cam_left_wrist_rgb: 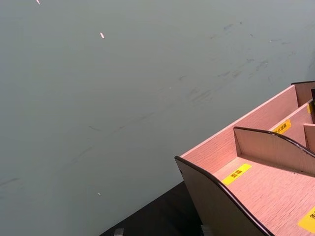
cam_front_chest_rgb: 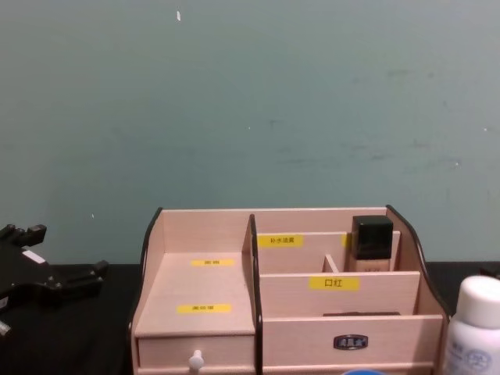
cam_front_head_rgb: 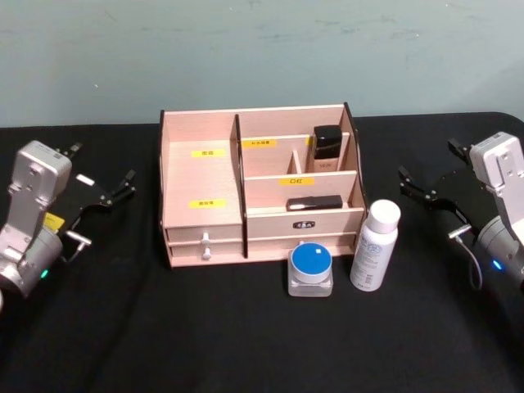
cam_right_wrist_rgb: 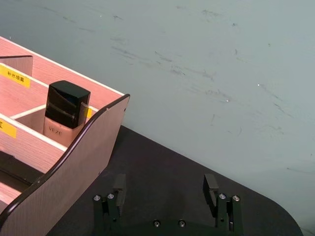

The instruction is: Pick up the facial cleanser and watermelon frost from the table and place them into the tiered storage box.

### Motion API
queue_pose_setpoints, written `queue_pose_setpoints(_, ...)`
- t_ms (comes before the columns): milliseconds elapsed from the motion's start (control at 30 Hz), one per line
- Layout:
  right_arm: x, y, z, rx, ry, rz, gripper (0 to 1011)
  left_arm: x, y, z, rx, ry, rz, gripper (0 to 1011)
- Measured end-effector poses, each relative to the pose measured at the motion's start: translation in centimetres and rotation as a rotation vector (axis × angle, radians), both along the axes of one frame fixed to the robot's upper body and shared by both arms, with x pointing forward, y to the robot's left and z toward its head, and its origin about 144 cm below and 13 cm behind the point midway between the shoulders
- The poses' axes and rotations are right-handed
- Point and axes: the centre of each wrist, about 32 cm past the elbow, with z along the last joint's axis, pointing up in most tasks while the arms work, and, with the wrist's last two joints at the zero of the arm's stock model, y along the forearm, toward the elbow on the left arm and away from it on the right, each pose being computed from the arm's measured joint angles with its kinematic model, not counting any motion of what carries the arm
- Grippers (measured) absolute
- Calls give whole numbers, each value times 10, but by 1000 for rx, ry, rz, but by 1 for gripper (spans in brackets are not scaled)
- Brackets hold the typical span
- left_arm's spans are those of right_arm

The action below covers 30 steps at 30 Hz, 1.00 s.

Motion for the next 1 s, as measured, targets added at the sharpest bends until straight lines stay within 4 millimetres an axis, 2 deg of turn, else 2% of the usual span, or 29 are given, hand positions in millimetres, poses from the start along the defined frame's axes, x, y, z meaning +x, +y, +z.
queue_pose_setpoints(1000,0,0,0,0,0,0,1000,0,0,0,0,0,0,1010)
